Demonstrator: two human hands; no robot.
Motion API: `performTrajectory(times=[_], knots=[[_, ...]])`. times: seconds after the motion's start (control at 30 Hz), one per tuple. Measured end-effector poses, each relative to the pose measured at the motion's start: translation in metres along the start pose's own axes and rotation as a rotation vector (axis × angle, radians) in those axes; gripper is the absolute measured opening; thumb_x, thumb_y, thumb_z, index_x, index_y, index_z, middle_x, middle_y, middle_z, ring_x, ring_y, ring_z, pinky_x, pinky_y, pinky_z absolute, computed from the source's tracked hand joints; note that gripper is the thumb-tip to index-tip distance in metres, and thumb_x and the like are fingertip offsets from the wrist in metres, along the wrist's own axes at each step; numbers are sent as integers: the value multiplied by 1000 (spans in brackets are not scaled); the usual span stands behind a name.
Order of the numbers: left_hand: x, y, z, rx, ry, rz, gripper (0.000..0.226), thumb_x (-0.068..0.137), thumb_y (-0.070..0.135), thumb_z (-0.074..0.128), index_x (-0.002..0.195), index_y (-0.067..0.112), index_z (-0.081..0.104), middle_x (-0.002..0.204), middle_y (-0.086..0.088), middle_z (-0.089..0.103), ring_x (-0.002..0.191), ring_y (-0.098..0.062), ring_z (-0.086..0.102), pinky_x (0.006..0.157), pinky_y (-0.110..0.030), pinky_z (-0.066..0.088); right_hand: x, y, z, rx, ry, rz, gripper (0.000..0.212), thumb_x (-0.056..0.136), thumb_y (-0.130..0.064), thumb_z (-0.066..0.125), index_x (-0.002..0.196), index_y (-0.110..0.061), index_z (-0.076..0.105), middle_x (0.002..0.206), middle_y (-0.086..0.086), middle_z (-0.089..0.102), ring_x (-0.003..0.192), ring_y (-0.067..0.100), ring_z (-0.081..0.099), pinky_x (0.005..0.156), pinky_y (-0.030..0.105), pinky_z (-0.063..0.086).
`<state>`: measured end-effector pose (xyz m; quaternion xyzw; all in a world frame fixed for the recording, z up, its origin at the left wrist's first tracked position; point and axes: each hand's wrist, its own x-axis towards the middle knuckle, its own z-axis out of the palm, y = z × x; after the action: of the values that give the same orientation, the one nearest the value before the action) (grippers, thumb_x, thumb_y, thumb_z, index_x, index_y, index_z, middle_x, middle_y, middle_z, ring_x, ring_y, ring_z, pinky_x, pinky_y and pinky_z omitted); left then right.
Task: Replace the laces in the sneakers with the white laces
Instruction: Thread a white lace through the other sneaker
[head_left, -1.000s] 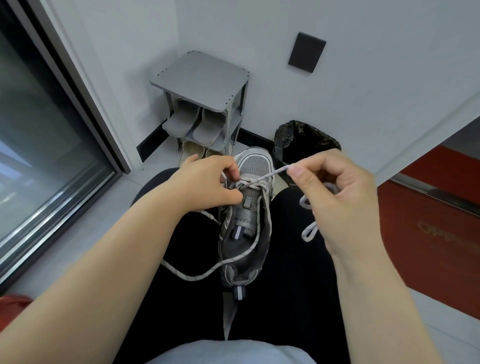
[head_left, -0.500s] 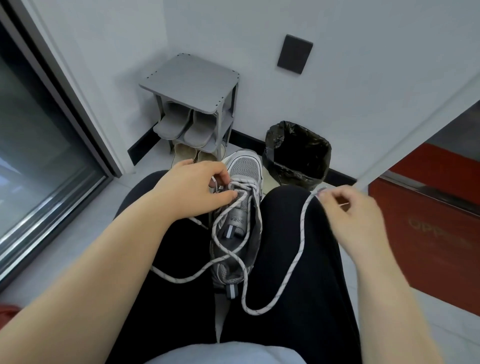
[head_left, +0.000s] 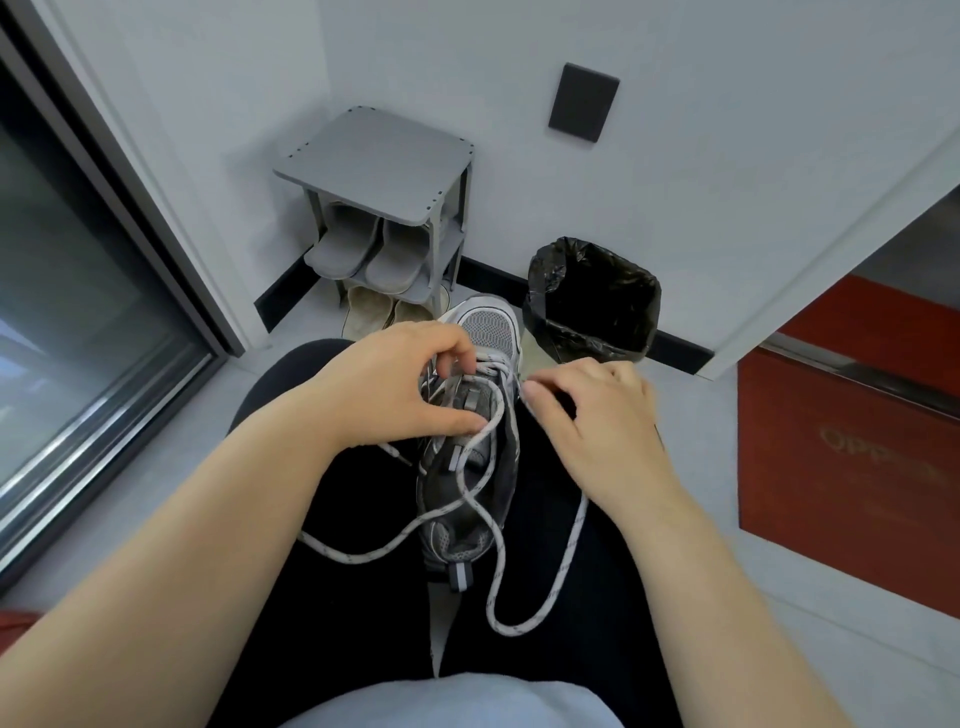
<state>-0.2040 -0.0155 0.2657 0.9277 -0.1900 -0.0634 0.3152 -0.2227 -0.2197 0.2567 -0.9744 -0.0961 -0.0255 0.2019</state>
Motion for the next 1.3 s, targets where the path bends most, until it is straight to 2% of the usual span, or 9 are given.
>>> performTrajectory(times=[0.17,0.33,0.53,0.6,0.77,0.9,1.07,1.2,1.3], knots=[[-8,3,-4,-42,-3,-5,22,72,40,72,84,30,57,82,11,54,77,-4,48,69,-18,41,4,0,12,-185,-15,-58,21,92,-36,51,103,-30,69,106,-8,54,105,19,37,86,29,18],[-41,2,-9,146,-8,33,6,86,26,56,88,30,54,76,20,54,77,-3,51,73,-14,38,1,0,-27,788,137,137,23,96,-13,45,82,-26,58,68,-12,59,61,4,54,66,19,45],[-53,12,-2,311,-68,79,33,66,68,48,77,37,43,73,18,45,69,-6,44,75,-16,29,-13,-51,-10,252,-209,23,40,76,-60,54,72,-22,68,61,-6,63,57,5,57,57,28,47],[-57,12,5,328,-57,46,40,63,74,46,75,36,49,76,17,45,71,-9,47,84,-22,31,-15,-55,0,349,-246,70,38,75,-55,61,70,-19,70,56,0,60,49,11,49,51,30,42],[-62,11,14,352,-36,-9,58,53,83,41,84,36,54,80,20,48,86,-4,50,110,-26,3,-22,-53,11,558,-293,175,34,80,-33,65,75,1,65,52,7,40,49,13,32,46,28,30],[-63,18,16,418,-107,-46,49,60,74,54,83,33,42,71,21,47,89,0,40,111,-24,-8,-24,-50,0,504,-213,156,17,77,-24,64,69,-10,65,53,2,55,46,8,42,49,23,38],[-68,10,14,364,-152,22,18,80,39,61,95,35,52,74,20,61,92,9,37,110,-23,-17,-2,-11,-46,332,54,144,14,80,-25,64,69,-18,65,54,-7,56,54,7,50,51,16,36],[-58,8,-16,209,1,36,11,84,46,56,85,36,60,67,24,59,81,11,49,112,-24,13,12,13,-58,12,91,106,9,87,-23,60,83,-28,67,81,-2,66,77,16,60,65,28,44],[-49,3,-43,153,252,-46,11,86,37,58,78,30,63,62,18,60,66,2,54,81,-12,33,10,10,-56,66,69,-15,23,84,-32,63,107,-31,64,93,-8,56,87,6,53,73,14,37]])
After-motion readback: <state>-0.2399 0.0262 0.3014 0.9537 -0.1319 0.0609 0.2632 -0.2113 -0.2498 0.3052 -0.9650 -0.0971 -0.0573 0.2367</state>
